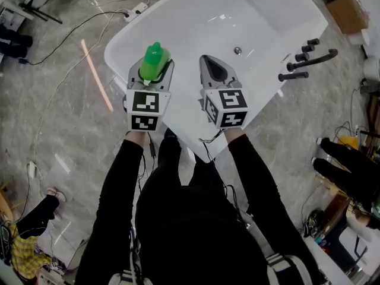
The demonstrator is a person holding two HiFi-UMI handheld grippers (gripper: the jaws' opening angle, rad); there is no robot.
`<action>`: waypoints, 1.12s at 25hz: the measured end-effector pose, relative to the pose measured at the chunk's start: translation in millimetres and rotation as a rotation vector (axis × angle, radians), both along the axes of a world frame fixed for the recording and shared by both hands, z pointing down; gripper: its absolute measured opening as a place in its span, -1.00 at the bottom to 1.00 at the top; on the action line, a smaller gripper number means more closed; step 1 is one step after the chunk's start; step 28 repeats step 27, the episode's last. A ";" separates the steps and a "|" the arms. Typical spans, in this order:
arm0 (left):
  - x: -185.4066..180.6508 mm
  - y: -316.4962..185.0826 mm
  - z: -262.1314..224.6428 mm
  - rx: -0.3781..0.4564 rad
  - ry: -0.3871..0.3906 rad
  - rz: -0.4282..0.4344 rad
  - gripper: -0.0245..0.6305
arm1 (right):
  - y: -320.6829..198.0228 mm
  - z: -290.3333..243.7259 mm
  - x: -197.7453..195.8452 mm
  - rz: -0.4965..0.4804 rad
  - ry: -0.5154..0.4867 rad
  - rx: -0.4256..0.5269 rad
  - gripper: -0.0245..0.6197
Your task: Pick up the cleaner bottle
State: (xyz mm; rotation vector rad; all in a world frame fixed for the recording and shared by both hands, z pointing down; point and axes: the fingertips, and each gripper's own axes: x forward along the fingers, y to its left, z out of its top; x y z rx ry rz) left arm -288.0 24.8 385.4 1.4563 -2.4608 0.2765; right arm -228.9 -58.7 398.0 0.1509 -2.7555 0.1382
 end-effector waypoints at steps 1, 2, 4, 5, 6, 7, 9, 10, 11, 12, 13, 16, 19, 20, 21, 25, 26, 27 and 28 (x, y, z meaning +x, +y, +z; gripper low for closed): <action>-0.5 2.2 -0.5 0.001 0.000 0.000 -0.34 | 2.3 0.3 -0.5 -0.003 0.001 0.005 -0.92; -0.9 4.1 -1.1 0.003 0.000 0.000 -0.34 | 4.3 0.8 -0.7 -0.005 0.002 0.012 -0.92; -1.4 6.6 -1.7 0.005 0.001 0.003 -0.34 | 7.4 3.3 -0.3 -0.007 0.006 0.021 -0.92; -1.9 7.5 -1.9 0.007 0.002 0.005 -0.34 | 8.5 4.8 -0.1 -0.005 0.008 0.022 -0.92; -2.4 8.2 -2.1 0.008 0.003 0.006 -0.34 | 9.3 6.3 0.2 -0.003 0.011 0.020 -0.92; -2.9 8.9 -2.3 0.009 0.003 0.008 -0.34 | 10.3 7.6 0.7 0.000 0.012 0.018 -0.92; -2.9 10.5 -2.4 0.011 0.005 0.011 -0.34 | 12.6 9.8 2.3 0.006 0.017 0.014 -0.92; -2.5 11.2 -2.3 0.012 0.006 0.014 -0.34 | 13.7 10.7 3.4 0.009 0.019 0.014 -0.92; -1.8 11.9 -2.2 0.012 0.007 0.016 -0.34 | 14.4 11.4 4.7 0.012 0.022 0.015 -0.92; -1.2 12.4 -2.2 0.012 0.008 0.019 -0.34 | 14.9 11.8 5.9 0.015 0.025 0.016 -0.92; -0.7 12.9 -2.2 0.013 0.009 0.021 -0.34 | 15.4 12.0 6.9 0.018 0.027 0.016 -0.92; 0.1 14.0 -2.8 0.013 0.012 0.025 -0.34 | 16.5 12.0 9.1 0.022 0.033 0.018 -0.92; 0.4 14.5 -2.9 0.013 0.012 0.029 -0.34 | 17.3 12.7 10.9 0.026 0.037 0.019 -0.92; 0.3 14.6 -3.1 0.014 0.012 0.030 -0.34 | 17.5 13.0 11.2 0.027 0.038 0.019 -0.92; 0.2 14.6 -3.6 0.015 0.012 0.030 -0.34 | 17.7 13.0 11.4 0.027 0.039 0.019 -0.92; -0.1 17.0 -5.9 0.016 0.012 0.031 -0.34 | 21.0 12.7 12.3 0.025 0.042 0.018 -0.92; -0.5 18.1 -6.2 0.016 0.012 0.030 -0.34 | 22.2 12.6 12.2 0.025 0.042 0.018 -0.92; -0.9 19.2 -6.5 0.015 0.012 0.030 -0.34 | 23.4 12.5 12.2 0.024 0.043 0.018 -0.92; -0.9 19.2 -6.5 0.015 0.012 0.030 -0.34 | 23.4 12.5 12.2 0.024 0.043 0.018 -0.92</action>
